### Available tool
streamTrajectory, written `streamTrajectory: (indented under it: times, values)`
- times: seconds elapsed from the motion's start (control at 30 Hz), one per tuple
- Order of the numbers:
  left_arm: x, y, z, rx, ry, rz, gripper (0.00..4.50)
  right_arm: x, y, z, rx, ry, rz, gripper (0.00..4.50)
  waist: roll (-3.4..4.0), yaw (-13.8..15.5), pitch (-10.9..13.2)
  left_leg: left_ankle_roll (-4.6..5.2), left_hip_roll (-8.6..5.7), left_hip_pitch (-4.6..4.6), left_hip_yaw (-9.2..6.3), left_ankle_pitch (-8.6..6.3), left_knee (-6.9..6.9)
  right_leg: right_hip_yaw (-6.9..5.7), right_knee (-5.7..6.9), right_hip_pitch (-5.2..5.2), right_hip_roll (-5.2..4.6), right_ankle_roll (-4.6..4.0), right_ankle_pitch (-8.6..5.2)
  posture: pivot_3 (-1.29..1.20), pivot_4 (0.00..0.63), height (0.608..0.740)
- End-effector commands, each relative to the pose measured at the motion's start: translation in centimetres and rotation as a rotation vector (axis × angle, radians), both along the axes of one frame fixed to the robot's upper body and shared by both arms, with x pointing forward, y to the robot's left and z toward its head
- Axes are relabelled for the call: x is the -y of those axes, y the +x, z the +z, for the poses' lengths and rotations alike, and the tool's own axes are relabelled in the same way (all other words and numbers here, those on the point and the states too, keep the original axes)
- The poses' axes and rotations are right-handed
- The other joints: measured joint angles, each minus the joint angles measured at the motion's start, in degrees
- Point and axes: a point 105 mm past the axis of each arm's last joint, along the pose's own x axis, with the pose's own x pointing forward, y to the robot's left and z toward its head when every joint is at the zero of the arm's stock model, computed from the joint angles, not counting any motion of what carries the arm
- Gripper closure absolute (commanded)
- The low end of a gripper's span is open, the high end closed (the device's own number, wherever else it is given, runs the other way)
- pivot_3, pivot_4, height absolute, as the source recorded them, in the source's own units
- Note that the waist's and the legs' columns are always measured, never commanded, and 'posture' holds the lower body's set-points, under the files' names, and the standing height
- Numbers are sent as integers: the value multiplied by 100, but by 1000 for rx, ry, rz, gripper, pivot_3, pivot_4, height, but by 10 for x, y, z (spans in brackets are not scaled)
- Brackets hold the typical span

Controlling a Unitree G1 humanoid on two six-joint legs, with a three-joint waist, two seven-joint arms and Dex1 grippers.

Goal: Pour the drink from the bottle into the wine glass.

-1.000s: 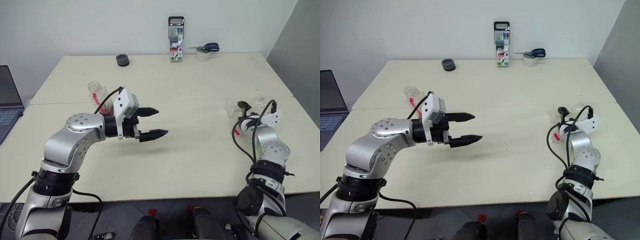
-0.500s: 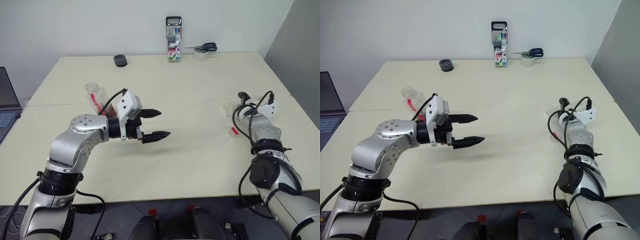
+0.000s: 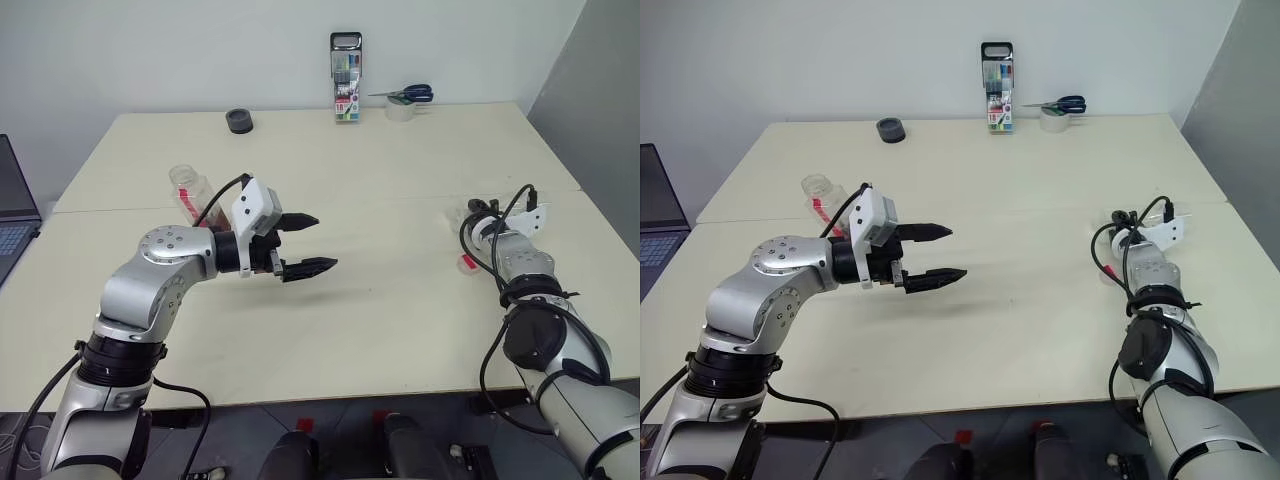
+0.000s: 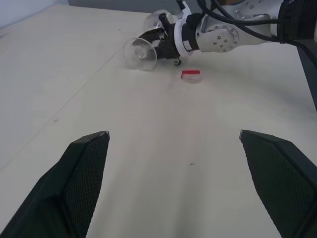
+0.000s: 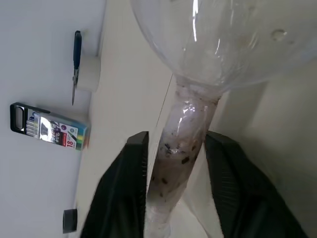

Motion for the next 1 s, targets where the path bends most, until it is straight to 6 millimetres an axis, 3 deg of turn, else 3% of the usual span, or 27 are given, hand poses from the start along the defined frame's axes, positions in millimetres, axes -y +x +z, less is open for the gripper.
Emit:
streamTrajectory:
  times: [0.03,0.07,0.2,0.3,0.37,0.47,0.6,1.0]
  values:
    - [0,-1,9,47,-2,-15,0,10,-1,4,-3,-41,-39,4072,0,0,0,0,-1,0,0,0,0,0,0,1,0,1,1,0,150,740]
    - [-1,-1,8,46,-1,-14,0,10,-1,4,-12,-71,-37,4271,-2,6,-1,0,-2,1,0,0,1,1,0,2,0,1,1,0,150,740]
    - [-5,-4,5,42,1,3,0,-4,4,16,2,-385,23,4303,-3,11,-2,0,-4,1,0,0,4,1,-1,3,-2,4,2,0,150,740]
    - [-12,-8,0,33,2,30,0,-32,7,32,106,-698,112,4303,-3,0,-2,-3,-2,1,-2,2,4,1,1,0,-2,4,2,0,150,740]
    - [-15,-12,-3,30,3,49,0,-58,4,31,167,-957,206,4303,-3,-12,-2,-8,-2,0,0,4,2,6,3,-6,-8,4,2,0,150,740]
    - [-17,-14,-2,49,-8,87,0,-72,-3,2,93,-954,259,4303,-4,-12,-3,-20,-1,-2,1,11,2,9,5,-14,-14,4,2,0,150,740]
    - [-18,-17,1,55,-36,135,0,-89,-18,-20,80,-1139,358,4303,-12,-1,-11,-22,2,2,-4,11,3,6,9,-11,-15,3,2,0,150,740]
    - [-17,-23,-5,33,-69,186,0,-85,-80,-71,-75,-1307,534,4303,-40,58,-37,-7,-1,15,-15,0,0,-3,-2,9,-15,4,1,0,150,740]
